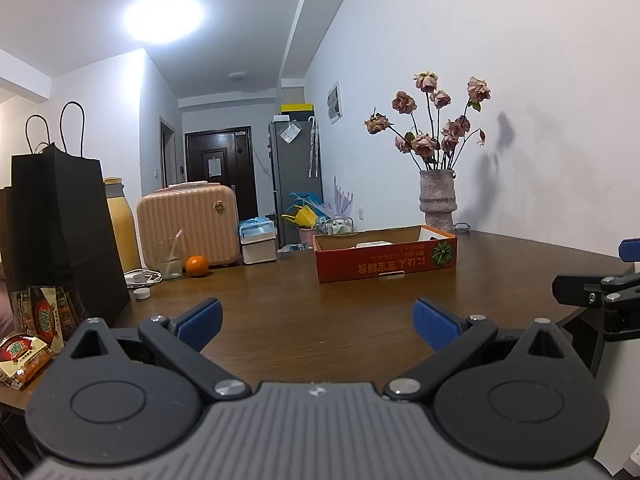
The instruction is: Organize rigid objects
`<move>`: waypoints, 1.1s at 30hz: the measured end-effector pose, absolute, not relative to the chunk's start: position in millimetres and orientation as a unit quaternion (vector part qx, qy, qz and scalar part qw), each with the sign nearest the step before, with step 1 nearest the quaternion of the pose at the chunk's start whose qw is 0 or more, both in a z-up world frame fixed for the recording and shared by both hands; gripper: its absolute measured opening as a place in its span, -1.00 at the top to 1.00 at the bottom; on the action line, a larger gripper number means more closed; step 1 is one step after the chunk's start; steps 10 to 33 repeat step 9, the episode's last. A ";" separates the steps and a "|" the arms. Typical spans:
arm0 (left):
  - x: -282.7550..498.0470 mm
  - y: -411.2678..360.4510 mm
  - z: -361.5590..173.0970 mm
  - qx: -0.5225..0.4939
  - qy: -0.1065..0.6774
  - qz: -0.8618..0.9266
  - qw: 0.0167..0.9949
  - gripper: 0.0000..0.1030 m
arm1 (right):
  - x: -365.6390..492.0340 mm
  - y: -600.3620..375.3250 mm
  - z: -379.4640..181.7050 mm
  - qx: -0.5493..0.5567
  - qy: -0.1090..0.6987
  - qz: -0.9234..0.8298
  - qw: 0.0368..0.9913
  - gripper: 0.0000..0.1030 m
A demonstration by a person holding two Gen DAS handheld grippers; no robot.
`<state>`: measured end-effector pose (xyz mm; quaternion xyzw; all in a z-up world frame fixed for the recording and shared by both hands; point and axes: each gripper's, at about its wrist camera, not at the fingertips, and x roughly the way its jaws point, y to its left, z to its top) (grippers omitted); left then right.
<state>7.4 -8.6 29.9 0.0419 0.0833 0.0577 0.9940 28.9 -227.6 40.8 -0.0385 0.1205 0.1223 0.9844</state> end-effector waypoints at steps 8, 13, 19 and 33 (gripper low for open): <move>11.7 -5.7 28.8 0.030 0.091 0.043 0.994 -1.00 | 29.9 -226.9 39.2 -0.036 0.123 0.121 0.984 -1.00; 14.3 -4.1 28.2 0.024 0.096 0.042 0.994 -1.00 | 30.3 -227.2 38.6 -0.035 0.124 0.121 0.984 -1.00; 14.3 -4.1 28.2 0.024 0.096 0.042 0.994 -1.00 | 30.3 -227.2 38.6 -0.035 0.124 0.121 0.984 -1.00; 14.3 -4.1 28.2 0.024 0.096 0.042 0.994 -1.00 | 30.3 -227.2 38.6 -0.035 0.124 0.121 0.984 -1.00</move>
